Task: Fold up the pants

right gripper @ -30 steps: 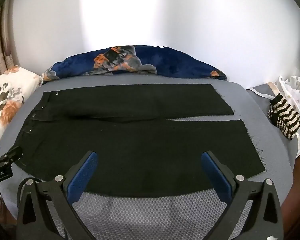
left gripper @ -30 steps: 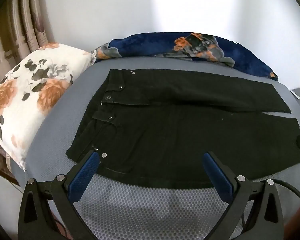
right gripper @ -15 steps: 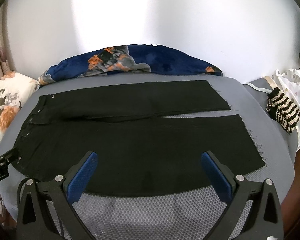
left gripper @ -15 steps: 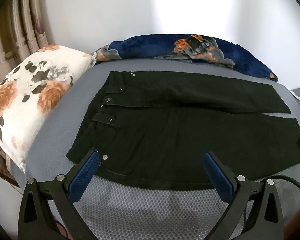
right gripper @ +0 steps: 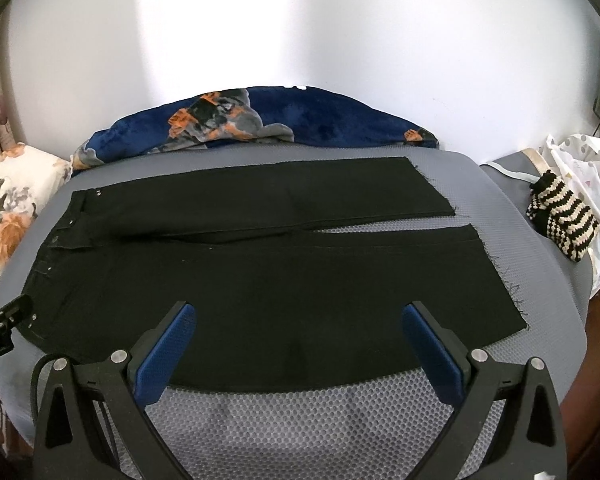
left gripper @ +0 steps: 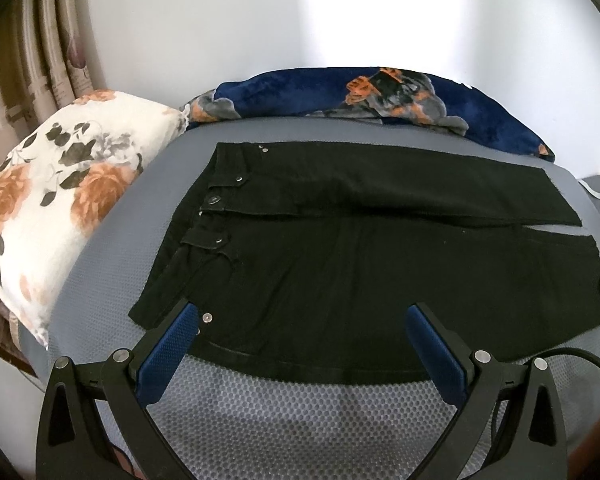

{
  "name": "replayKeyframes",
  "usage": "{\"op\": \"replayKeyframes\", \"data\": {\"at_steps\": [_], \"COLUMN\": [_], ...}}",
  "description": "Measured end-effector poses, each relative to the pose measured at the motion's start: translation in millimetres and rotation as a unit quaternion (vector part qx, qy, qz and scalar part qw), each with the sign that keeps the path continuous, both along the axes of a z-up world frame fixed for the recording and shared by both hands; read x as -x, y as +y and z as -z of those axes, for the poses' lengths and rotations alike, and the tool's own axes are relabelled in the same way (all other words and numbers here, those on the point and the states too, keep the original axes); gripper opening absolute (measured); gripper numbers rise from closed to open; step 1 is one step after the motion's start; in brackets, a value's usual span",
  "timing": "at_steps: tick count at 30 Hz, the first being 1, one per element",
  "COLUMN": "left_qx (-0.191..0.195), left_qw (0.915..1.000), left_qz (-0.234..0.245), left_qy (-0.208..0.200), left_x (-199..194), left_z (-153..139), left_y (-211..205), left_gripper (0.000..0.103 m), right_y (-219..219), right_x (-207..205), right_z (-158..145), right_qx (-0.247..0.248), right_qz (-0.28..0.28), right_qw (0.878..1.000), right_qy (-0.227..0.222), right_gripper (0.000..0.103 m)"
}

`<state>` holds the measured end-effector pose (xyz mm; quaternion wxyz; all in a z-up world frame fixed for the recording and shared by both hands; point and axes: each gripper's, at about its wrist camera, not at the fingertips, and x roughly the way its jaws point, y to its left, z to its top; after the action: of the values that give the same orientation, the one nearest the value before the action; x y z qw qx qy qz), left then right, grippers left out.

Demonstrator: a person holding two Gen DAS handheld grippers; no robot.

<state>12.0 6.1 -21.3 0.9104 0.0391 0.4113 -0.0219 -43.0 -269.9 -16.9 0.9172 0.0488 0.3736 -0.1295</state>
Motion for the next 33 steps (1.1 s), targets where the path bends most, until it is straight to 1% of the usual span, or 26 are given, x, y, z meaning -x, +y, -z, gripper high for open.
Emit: {"op": "replayKeyframes", "data": {"at_steps": [20,33], "left_qx": [0.0,-0.007], "left_qw": [1.0,1.0], "left_qz": [-0.003,-0.001], "left_qy": [-0.001,-0.004], "left_x": [-4.2,-7.5], "left_z": [2.4,0.9], "left_y": [2.0,3.0], "left_gripper": [0.102,0.102], "right_y": [-1.3,-1.4], "right_x": [-2.3,-3.7], "right_z": [3.4,1.8], "right_qx": [-0.007,-0.01], "right_qz": [-0.003,-0.003], "right_qw": [1.0,1.0], "right_qy": [-0.002,-0.004], "right_gripper": [0.102,0.102]}}
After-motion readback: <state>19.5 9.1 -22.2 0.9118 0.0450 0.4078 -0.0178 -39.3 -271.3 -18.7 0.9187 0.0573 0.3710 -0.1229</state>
